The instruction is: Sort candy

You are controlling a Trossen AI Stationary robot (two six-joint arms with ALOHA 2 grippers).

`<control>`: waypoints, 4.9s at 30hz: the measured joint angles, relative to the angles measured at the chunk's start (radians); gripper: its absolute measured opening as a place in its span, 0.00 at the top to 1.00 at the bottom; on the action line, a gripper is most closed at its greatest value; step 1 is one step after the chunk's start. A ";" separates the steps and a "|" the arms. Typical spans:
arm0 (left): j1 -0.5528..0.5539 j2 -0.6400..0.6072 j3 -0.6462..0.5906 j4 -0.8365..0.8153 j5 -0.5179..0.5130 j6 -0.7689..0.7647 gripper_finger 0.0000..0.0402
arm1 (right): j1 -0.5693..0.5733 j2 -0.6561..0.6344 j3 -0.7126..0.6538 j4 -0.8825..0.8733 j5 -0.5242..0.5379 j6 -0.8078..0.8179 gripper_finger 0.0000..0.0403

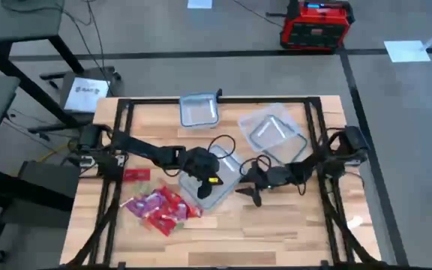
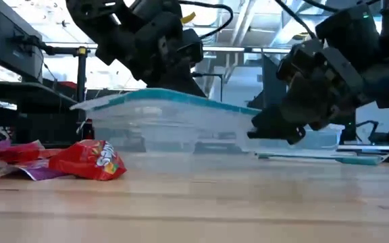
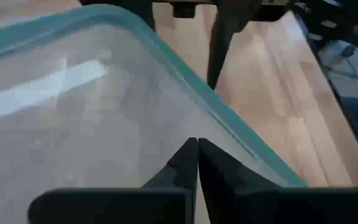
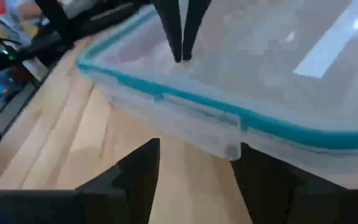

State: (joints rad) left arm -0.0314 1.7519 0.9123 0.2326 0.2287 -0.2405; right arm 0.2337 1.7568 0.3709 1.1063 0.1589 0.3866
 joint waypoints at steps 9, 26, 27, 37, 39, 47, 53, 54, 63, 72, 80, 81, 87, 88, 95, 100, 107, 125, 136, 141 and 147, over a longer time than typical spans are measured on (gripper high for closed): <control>0.002 -0.002 -0.026 0.030 -0.048 -0.008 1.00 | -0.004 0.001 0.000 0.066 -0.107 0.001 0.58; -0.002 0.103 -0.035 0.118 -0.102 -0.058 1.00 | -0.126 -0.003 -0.002 0.089 -0.467 0.483 0.99; -0.002 0.100 -0.035 0.118 -0.101 -0.058 1.00 | -0.129 -0.004 -0.002 0.098 -0.494 0.530 0.98; -0.002 0.046 -0.002 0.092 -0.092 -0.076 1.00 | -0.083 -0.026 0.029 0.470 -0.782 0.553 0.93; -0.002 0.014 0.018 0.064 -0.079 -0.088 1.00 | -0.084 -0.048 0.046 0.431 -0.776 0.491 0.95; -0.018 -0.186 0.098 -0.308 -0.103 -0.091 1.00 | -0.074 -0.188 0.121 -0.164 -0.614 0.100 1.00; -0.061 -0.323 0.098 -0.521 -0.313 -0.074 1.00 | -0.010 -0.302 0.176 -0.710 -0.350 -0.060 1.00; -0.064 -0.338 0.098 -0.540 -0.337 -0.073 1.00 | 0.001 -0.304 0.175 -0.756 -0.319 -0.025 1.00; -0.089 -0.377 0.095 -0.567 -0.366 -0.091 1.00 | -0.006 -0.205 0.175 -0.744 -0.246 0.520 0.86; -0.108 -0.377 0.095 -0.583 -0.367 -0.090 1.00 | 0.024 -0.153 0.174 -0.622 -0.282 0.441 0.78; -0.107 -0.378 0.096 -0.580 -0.373 -0.086 1.00 | 0.032 -0.156 0.174 -0.597 -0.292 0.430 0.78; -0.107 -0.378 0.096 -0.580 -0.373 -0.086 1.00 | 0.032 -0.156 0.174 -0.597 -0.297 0.439 0.78; -0.107 -0.378 0.097 -0.580 -0.373 -0.085 1.00 | 0.032 -0.156 0.174 -0.596 -0.308 0.452 0.78; -0.107 -0.378 0.097 -0.580 -0.373 -0.085 1.00 | 0.032 -0.156 0.174 -0.596 -0.308 0.455 0.78; -0.107 -0.378 0.097 -0.580 -0.373 -0.085 1.00 | 0.036 -0.156 0.174 -0.581 -0.315 0.480 0.78; -0.107 -0.378 0.097 -0.580 -0.391 -0.062 1.00 | 0.036 -0.156 0.174 -0.573 -0.315 0.500 0.78; -0.112 -0.378 0.097 -0.562 -0.492 -0.049 1.00 | 0.041 -0.157 0.174 -0.569 -0.236 0.455 0.78; -0.091 -0.378 0.098 -0.498 -0.708 0.194 1.00 | 0.075 -0.157 0.174 -0.525 -0.105 0.530 0.61; -0.101 -0.378 0.098 -0.509 -0.704 0.157 1.00 | 0.075 -0.157 0.174 -0.523 -0.105 0.550 0.41; -0.131 -0.386 0.098 -0.557 -0.688 0.045 1.00 | 0.074 -0.157 0.174 -0.523 -0.105 0.547 0.41; -0.183 -0.395 0.098 -0.598 -0.650 -0.126 1.00 | 0.090 -0.157 0.174 -0.524 -0.093 0.523 0.42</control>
State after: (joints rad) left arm -0.2140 1.3571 1.0107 -0.3656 -0.4214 -0.3663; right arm 0.3238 1.6001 0.5449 0.5823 0.0661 0.9096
